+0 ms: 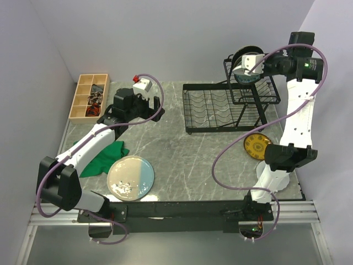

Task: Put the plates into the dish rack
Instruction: Insert the plate into the dish rack

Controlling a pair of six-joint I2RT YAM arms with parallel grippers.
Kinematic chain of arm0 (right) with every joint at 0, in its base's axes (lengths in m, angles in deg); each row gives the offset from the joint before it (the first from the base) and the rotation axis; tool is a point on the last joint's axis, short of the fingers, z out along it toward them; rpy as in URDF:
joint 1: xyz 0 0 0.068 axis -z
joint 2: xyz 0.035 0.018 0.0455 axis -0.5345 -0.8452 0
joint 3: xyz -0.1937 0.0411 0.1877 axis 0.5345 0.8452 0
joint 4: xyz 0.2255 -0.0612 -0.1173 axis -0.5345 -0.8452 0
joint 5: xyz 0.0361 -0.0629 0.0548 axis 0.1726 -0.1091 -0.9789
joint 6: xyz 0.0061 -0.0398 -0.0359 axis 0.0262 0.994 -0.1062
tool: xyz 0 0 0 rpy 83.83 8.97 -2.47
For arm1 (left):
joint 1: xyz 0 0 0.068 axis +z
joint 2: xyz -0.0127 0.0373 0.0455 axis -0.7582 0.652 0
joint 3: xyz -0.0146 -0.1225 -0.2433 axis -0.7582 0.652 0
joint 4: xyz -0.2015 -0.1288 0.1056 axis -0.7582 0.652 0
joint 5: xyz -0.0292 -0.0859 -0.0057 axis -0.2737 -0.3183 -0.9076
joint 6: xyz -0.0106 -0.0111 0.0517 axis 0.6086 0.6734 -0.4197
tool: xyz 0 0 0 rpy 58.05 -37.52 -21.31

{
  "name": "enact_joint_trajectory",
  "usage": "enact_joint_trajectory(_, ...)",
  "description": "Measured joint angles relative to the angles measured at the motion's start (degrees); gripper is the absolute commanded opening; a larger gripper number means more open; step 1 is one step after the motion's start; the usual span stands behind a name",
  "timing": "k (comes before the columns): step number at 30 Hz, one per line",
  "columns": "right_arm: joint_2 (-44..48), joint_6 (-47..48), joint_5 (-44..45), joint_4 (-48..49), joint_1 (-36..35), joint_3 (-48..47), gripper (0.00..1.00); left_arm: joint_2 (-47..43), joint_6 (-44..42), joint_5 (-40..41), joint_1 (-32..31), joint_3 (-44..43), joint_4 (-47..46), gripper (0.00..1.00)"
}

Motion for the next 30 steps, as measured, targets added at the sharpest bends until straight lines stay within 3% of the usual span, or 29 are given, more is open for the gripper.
enact_joint_trajectory(30, -0.7, 3.2, -0.3, -2.1, -1.3, 1.2, 0.0, 0.0, 0.0, 0.0, 0.0, 0.0, 0.8, 0.99)
